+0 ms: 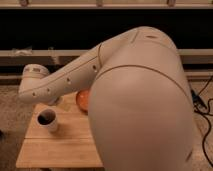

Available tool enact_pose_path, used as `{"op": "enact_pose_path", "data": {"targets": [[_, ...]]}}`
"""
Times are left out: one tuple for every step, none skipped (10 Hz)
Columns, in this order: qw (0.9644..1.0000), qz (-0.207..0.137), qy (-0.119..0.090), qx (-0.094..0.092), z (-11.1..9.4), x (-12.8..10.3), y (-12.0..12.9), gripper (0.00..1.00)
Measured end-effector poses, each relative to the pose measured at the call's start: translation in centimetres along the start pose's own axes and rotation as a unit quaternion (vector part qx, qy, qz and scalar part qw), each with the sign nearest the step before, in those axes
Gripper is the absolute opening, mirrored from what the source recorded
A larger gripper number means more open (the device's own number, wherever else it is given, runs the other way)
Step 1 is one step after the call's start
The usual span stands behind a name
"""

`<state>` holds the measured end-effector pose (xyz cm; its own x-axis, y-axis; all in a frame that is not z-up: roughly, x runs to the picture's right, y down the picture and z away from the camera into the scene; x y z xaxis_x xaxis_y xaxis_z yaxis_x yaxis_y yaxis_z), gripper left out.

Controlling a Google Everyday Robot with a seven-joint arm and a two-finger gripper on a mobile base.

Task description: Place the eraser in the ceramic cup

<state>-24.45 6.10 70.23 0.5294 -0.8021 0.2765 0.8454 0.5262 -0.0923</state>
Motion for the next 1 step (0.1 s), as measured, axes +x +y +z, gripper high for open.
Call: {"op": "enact_pose_path", "data": {"targets": [[1.0, 0.0, 0.0, 0.001, -0.03, 0.03, -0.03, 0.8]]}}
